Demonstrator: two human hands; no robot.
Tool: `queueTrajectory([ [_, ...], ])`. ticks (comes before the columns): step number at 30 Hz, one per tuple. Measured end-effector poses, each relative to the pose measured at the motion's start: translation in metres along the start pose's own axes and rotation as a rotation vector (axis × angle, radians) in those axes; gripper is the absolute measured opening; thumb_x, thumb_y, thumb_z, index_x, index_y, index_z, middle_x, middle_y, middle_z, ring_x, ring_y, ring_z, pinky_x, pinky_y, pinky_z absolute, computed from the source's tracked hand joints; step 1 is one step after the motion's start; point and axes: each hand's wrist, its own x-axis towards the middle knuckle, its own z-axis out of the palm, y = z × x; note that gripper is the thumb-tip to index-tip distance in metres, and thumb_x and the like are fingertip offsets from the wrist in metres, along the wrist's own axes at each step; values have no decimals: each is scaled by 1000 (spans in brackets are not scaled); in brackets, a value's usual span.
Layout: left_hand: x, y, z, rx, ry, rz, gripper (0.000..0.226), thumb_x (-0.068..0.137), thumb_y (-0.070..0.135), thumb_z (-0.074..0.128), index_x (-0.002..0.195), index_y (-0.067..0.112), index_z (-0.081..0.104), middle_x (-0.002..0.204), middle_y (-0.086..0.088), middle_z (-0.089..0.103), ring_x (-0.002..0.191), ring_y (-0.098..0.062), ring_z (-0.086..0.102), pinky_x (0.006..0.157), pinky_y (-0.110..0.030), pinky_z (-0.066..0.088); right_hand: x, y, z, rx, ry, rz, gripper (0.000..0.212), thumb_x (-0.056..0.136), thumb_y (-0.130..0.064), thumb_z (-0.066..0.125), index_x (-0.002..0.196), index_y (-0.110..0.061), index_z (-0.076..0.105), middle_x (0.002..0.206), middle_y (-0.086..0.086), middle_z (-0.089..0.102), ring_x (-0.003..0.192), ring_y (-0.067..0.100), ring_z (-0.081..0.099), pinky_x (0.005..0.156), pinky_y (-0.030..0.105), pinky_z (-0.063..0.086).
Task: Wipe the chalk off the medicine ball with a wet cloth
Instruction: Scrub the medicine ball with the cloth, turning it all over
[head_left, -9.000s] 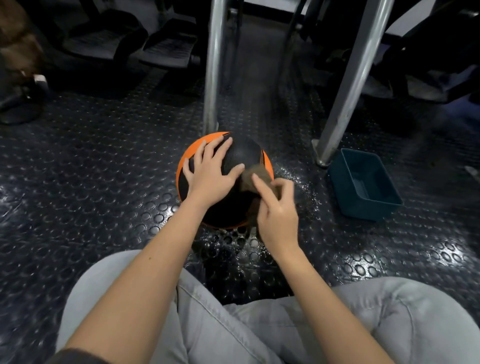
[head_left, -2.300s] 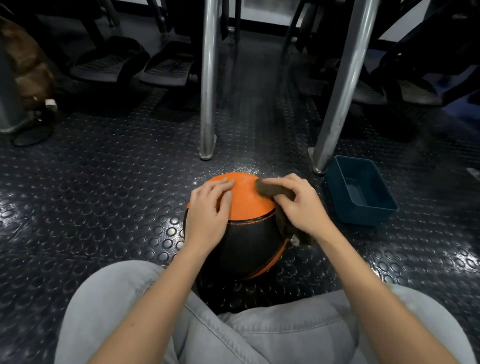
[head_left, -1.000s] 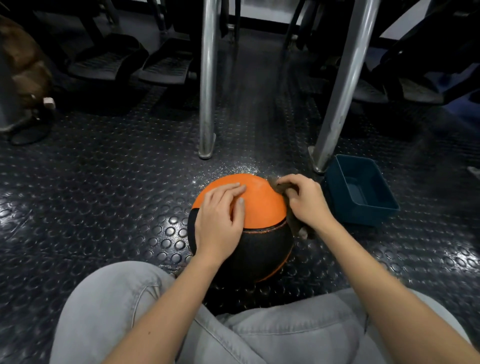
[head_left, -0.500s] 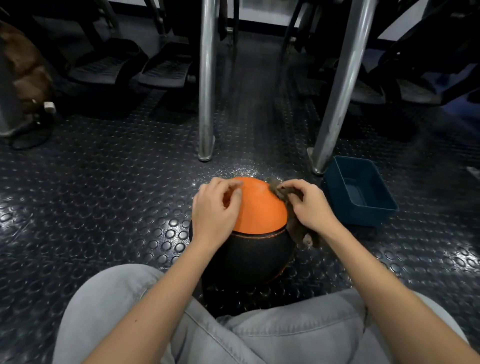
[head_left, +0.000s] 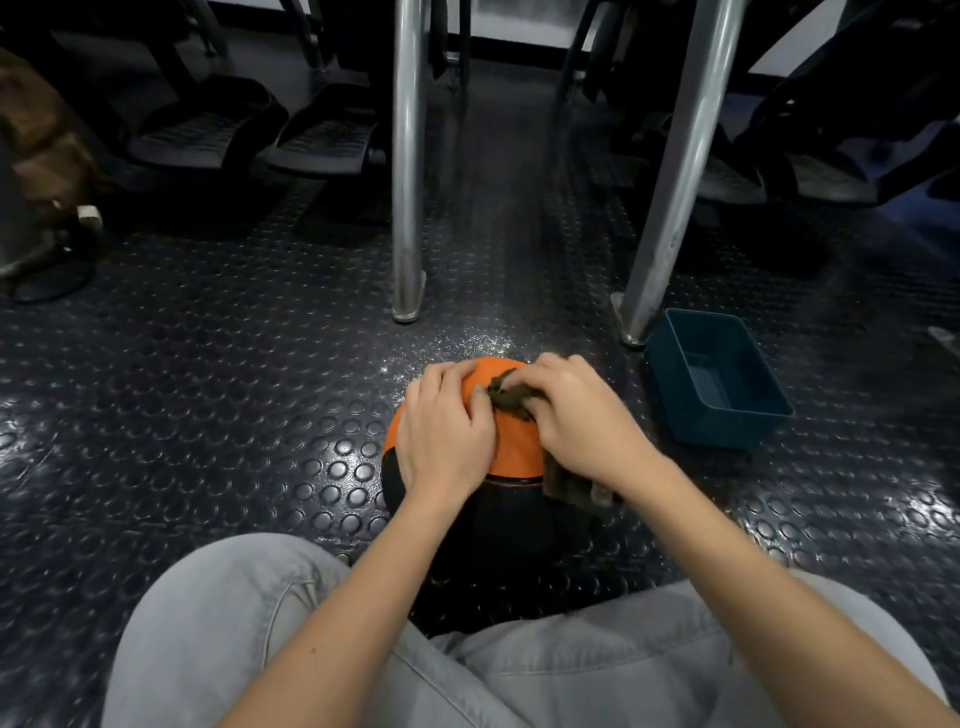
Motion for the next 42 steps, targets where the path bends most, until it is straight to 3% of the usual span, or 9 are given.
queueTrajectory([
  [4, -11, 0, -1, -25, 22, 42, 48, 88, 37, 33, 125, 18, 58, 125, 8, 54, 116, -9, 39, 98, -31, 35, 17, 47, -2, 23, -56, 318, 37, 88, 1, 48, 116, -17, 64, 117, 7, 60, 116, 26, 50, 99, 36, 40],
  [7, -18, -4, 0, -32, 63, 56, 44, 88, 35, 36, 122, 19, 59, 123, 9, 56, 115, -7, 41, 98, -32, 38, 14, 53, -2, 123, -73, 396, 34, 89, 3, 49, 115, -14, 65, 118, 6, 63, 115, 23, 54, 96, 28, 39],
  [14, -24, -12, -2, -52, 108, 74, 53, 85, 43, 28, 120, 18, 61, 121, 7, 58, 113, -7, 41, 97, -35, 40, -15, -14, -3, -17, -10, -28, 31, 91, -6, 49, 111, -23, 66, 104, 1, 55, 98, 20, 44, 87, 33, 40],
  [18, -25, -9, -1, -53, 75, 100, 57, 86, 45, 26, 122, 17, 60, 123, 7, 57, 114, -6, 38, 99, -31, 36, 12, 27, -8, -45, -81, 209, 39, 89, 1, 44, 115, -20, 64, 114, 5, 58, 110, 24, 48, 93, 41, 44],
  [21, -27, -3, 2, -39, 87, 97, 56, 86, 44, 27, 122, 16, 60, 122, 6, 57, 114, -8, 40, 98, -31, 37, 22, 39, -7, 99, -102, 337, 39, 88, 6, 44, 113, -15, 66, 115, 8, 63, 112, 24, 54, 94, 34, 44],
  [28, -24, -12, -2, -47, 108, 95, 54, 86, 43, 29, 120, 18, 62, 121, 7, 58, 111, -7, 41, 96, -34, 40, -21, -16, -8, -1, -58, -34, 30, 91, -7, 49, 107, -25, 67, 99, -1, 56, 96, 21, 46, 86, 32, 40],
  [35, -23, -4, 2, -13, 63, 96, 46, 90, 37, 36, 125, 18, 59, 125, 9, 55, 116, -3, 37, 94, -21, 26, 16, 36, -9, 72, -55, 358, 37, 90, 1, 47, 117, -19, 64, 119, 7, 61, 111, 24, 54, 93, 37, 45],
  [37, -24, -5, 1, -6, 72, 85, 47, 89, 38, 34, 124, 19, 59, 124, 9, 55, 115, -4, 38, 94, -22, 27, 12, 28, -8, 67, -30, 334, 37, 89, 1, 48, 114, -20, 66, 116, 6, 62, 110, 24, 54, 93, 36, 44],
  [42, -24, -12, -4, -39, 89, 82, 55, 86, 45, 28, 121, 20, 61, 122, 10, 56, 112, -3, 38, 95, -29, 36, -21, -10, -10, 44, -52, 23, 34, 90, -4, 50, 110, -25, 67, 97, -5, 52, 93, 13, 40, 85, 28, 38],
])
